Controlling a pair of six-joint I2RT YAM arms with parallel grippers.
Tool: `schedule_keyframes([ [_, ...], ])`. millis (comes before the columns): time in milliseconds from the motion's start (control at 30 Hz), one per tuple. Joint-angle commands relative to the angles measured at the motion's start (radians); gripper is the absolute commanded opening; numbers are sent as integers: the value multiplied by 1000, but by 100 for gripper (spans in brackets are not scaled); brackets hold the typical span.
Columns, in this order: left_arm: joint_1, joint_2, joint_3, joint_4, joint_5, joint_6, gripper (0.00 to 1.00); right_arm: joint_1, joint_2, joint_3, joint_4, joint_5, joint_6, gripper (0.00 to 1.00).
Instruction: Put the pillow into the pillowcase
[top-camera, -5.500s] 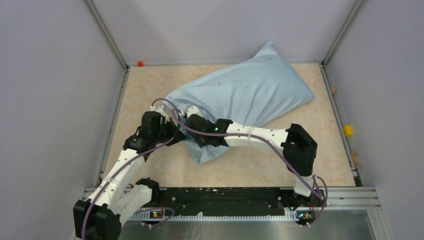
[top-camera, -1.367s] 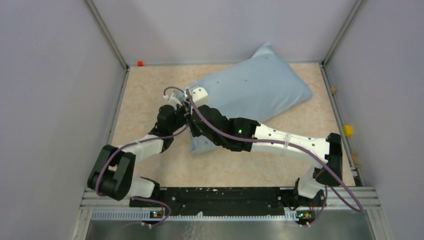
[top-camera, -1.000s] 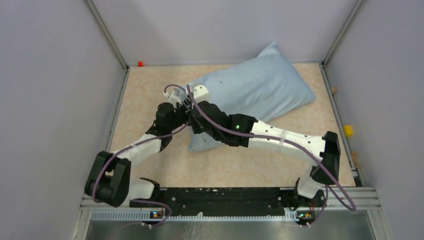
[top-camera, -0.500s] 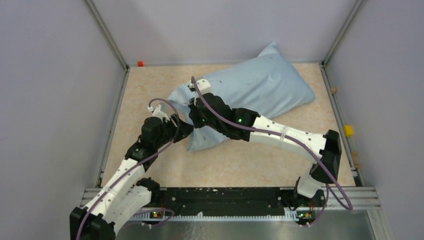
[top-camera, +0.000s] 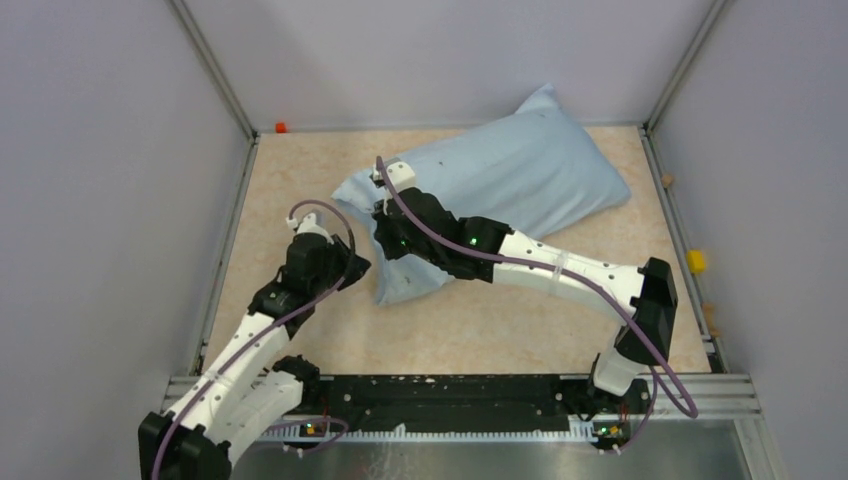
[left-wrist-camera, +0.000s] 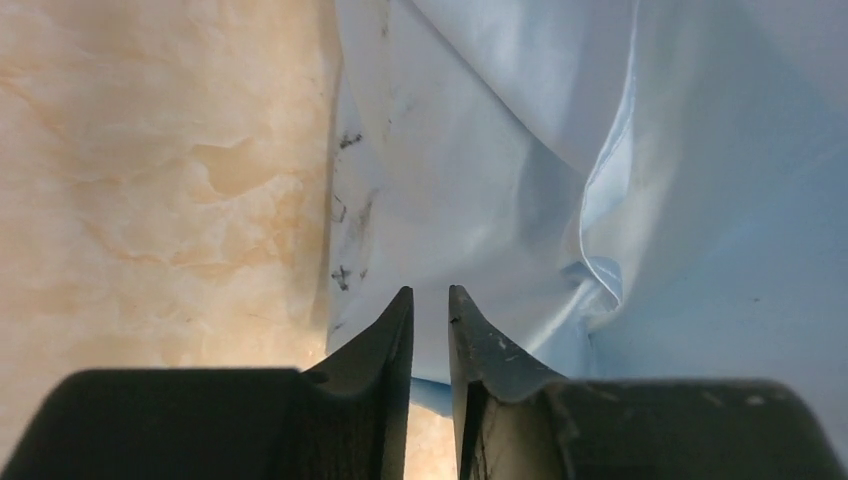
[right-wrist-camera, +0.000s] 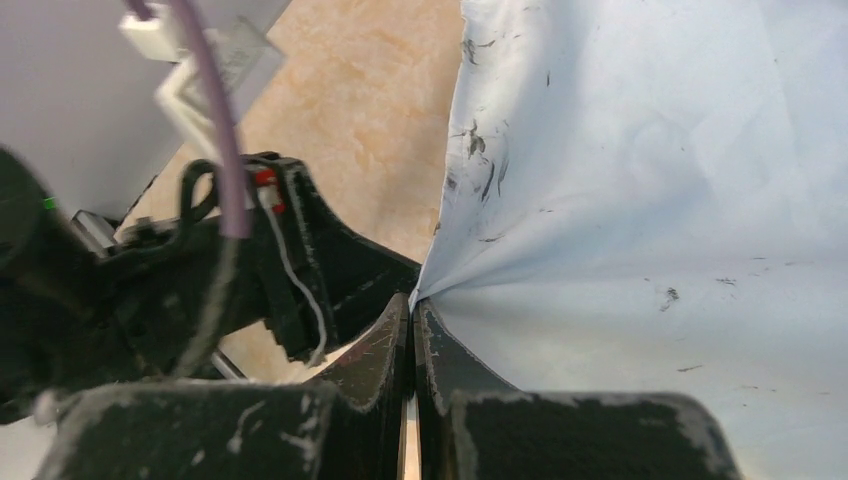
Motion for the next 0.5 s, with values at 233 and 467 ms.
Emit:
schedule_keyframes([
  [233,-24,159,-70,560,341,-75,33,-9,-39,11,19,-15,15,0],
  [467,-70,349,-86,700,399,-86,44,-9,-27,4,18,-25,31,0],
])
